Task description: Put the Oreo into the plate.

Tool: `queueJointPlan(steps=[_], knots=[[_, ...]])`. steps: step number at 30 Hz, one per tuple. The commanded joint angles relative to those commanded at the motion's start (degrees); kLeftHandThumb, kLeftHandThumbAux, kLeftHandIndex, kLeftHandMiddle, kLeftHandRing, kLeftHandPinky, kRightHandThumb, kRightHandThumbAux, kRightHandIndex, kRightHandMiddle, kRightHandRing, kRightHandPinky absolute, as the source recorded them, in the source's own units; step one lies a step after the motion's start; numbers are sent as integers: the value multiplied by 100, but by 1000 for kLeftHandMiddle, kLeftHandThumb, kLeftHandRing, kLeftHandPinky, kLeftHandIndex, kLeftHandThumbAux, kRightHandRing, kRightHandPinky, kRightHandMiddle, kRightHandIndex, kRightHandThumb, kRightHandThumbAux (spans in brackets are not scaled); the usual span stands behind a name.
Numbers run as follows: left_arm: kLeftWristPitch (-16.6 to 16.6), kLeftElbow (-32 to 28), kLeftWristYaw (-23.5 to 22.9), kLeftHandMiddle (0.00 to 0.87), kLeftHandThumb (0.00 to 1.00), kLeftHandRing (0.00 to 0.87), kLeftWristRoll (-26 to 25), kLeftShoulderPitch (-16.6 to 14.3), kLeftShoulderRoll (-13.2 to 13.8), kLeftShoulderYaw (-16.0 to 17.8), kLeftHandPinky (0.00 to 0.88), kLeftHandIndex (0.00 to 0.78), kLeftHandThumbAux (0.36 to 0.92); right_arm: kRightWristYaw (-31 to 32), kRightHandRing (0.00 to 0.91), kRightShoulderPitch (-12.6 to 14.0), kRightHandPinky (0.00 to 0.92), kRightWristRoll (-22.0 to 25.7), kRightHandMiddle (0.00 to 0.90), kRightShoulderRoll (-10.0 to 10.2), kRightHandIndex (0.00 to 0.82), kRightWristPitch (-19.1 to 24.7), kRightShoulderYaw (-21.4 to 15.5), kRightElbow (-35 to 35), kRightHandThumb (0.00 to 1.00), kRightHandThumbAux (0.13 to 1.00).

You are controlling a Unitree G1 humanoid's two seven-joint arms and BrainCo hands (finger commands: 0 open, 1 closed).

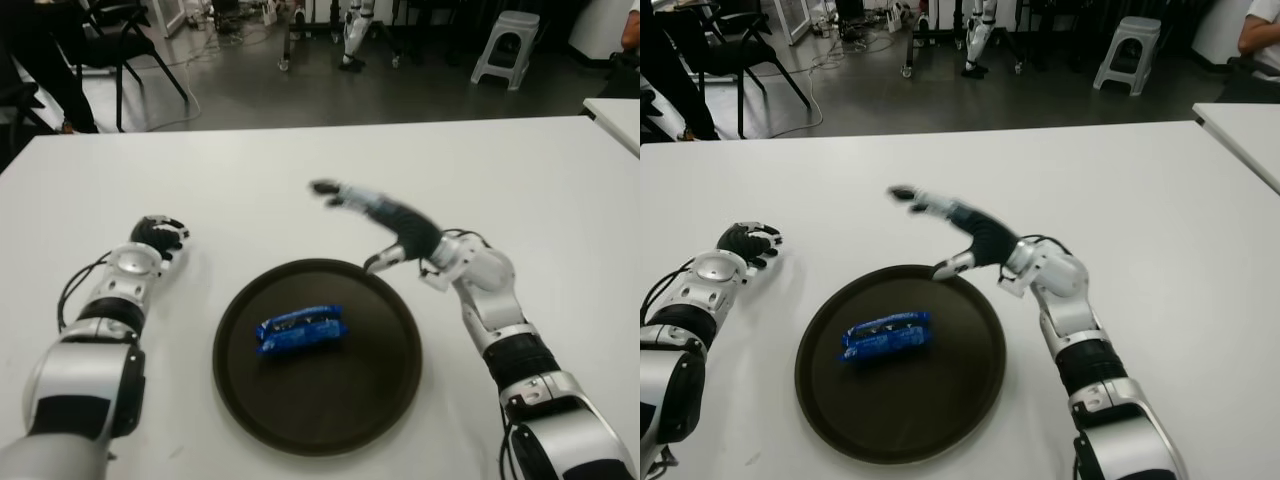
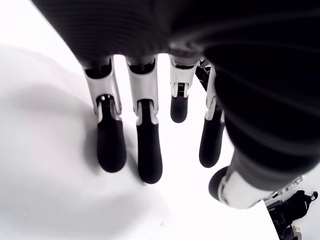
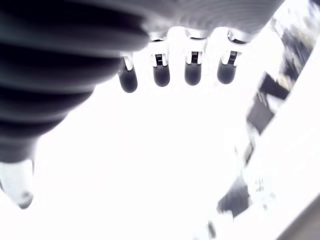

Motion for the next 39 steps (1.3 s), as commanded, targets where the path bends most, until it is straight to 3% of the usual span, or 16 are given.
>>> queueJointPlan(steps=[9, 13, 19, 23, 26, 29, 35, 39], knots=[[-34, 15, -15, 122, 673, 159, -56, 19, 3, 64, 163, 397, 730, -936, 0, -124, 0, -698, 0, -20, 2, -521, -116, 137, 0, 665], [-40, 14, -2, 118, 672, 152, -28, 22, 7, 39, 146, 397, 730, -1292, 0, -435, 0, -923, 0, -65, 3, -696, -152, 946, 0, 692], [-33, 11, -28, 115, 672, 150, -33, 12, 1, 32, 161, 397, 730, -1353, 0, -636, 0, -579, 0, 19, 0, -455, -316, 1256, 0, 710], [-15, 10, -22, 115, 672, 152, -23, 6, -3, 19, 163, 397, 731, -1450, 0, -880, 0, -466, 0, -28, 0, -355, -494, 1538, 0, 720], [-15, 9, -31, 116, 672, 154, -26, 5, -2, 19, 165, 397, 731, -1611, 0, -1104, 0, -502, 0, -102, 0, -334, -601, 1838, 0, 720], [14, 12, -37, 114, 671, 152, -7, -2, 3, -1, 160, 397, 731, -2342, 0, -1379, 0, -768, 0, -176, 3, -395, -745, 2452, 0, 720], [16, 5, -1, 119, 669, 147, 47, -12, 12, -55, 148, 396, 731, -2720, 0, -1525, 0, -734, 0, -405, 1, -333, -958, 3104, 0, 716], [36, 7, -3, 120, 670, 143, 41, -14, 10, -48, 144, 397, 731, -2971, 0, -1717, 0, -774, 0, -536, 0, 15, -1033, 3433, 0, 705]])
